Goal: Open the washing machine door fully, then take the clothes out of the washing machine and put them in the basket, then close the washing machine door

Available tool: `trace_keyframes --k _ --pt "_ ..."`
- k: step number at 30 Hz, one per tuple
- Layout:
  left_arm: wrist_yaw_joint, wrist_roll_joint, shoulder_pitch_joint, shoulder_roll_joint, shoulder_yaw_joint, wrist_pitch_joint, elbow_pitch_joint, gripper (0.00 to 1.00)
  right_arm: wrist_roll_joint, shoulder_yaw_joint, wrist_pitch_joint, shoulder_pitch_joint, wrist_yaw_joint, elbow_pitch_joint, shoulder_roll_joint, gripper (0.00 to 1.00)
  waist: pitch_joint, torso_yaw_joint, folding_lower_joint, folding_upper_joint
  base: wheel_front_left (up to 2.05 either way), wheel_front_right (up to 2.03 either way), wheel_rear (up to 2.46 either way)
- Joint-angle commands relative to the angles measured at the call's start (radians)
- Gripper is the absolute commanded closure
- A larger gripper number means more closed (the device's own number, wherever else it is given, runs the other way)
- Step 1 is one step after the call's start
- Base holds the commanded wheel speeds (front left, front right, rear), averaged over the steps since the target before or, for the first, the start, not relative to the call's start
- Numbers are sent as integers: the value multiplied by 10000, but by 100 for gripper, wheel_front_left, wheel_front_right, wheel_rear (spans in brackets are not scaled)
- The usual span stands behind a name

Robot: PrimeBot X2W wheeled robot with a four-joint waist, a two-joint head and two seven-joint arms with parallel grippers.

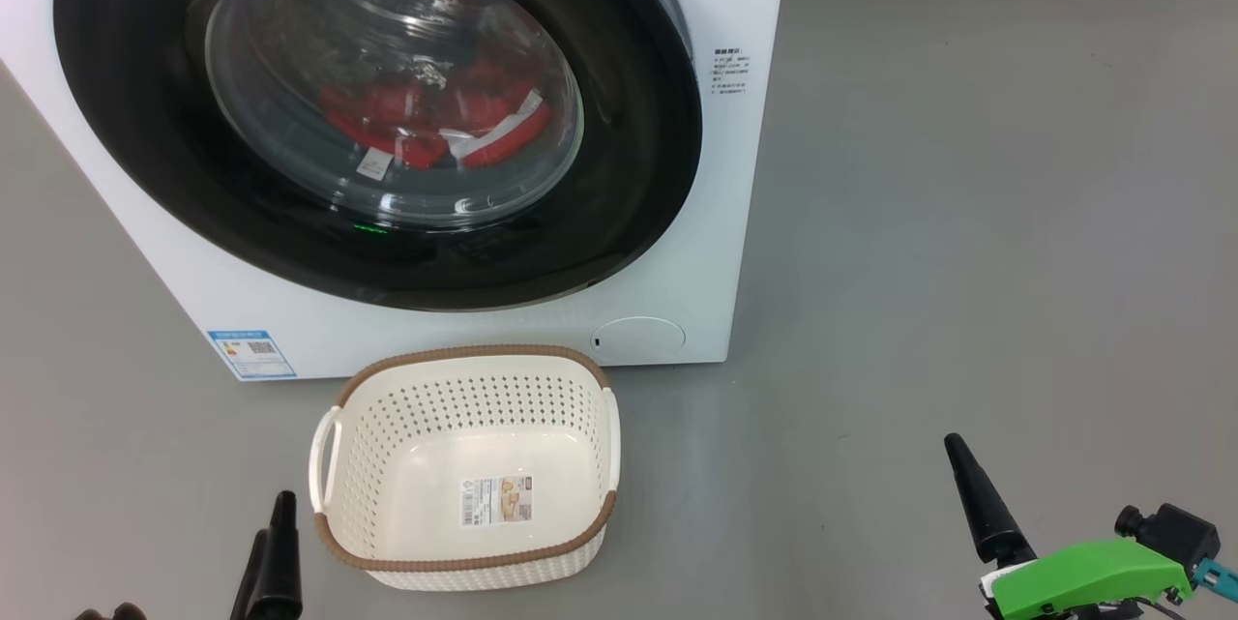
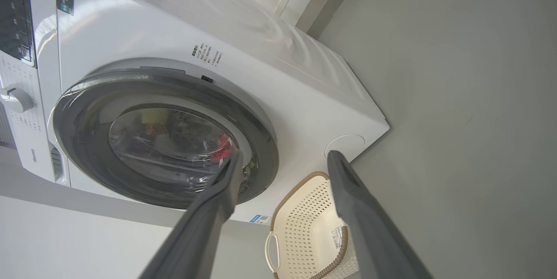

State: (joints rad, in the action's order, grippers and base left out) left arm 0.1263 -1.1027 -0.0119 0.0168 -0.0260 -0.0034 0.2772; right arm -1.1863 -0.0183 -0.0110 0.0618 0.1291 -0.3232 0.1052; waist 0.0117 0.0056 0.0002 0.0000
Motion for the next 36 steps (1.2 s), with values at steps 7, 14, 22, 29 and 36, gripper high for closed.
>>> trace_keyframes --k 7,14,22,29,36 --pt "-138 1317 -130 184 59 -353 -355 0 1078 -483 -310 564 6 183 318 0 -36 -6 -1 0 0 0 0" --pt "-202 2222 -93 205 174 -561 -415 0 1801 -793 -515 612 7 190 453 0 -56 8 -1 0 0 0 0" --pt "-263 3089 -53 232 244 -769 -423 0 2535 -1124 -720 657 8 172 594 0 -83 8 -1 0 0 0 0" --pt "-305 3932 -21 253 287 -976 -452 0 3265 -1394 -924 700 9 168 717 0 -82 4 -1 0 0 0 0" --pt "-317 4698 -5 262 290 -1184 -432 0 3992 -1572 -1129 702 10 196 818 0 -66 7 -1 0 0 0 0"
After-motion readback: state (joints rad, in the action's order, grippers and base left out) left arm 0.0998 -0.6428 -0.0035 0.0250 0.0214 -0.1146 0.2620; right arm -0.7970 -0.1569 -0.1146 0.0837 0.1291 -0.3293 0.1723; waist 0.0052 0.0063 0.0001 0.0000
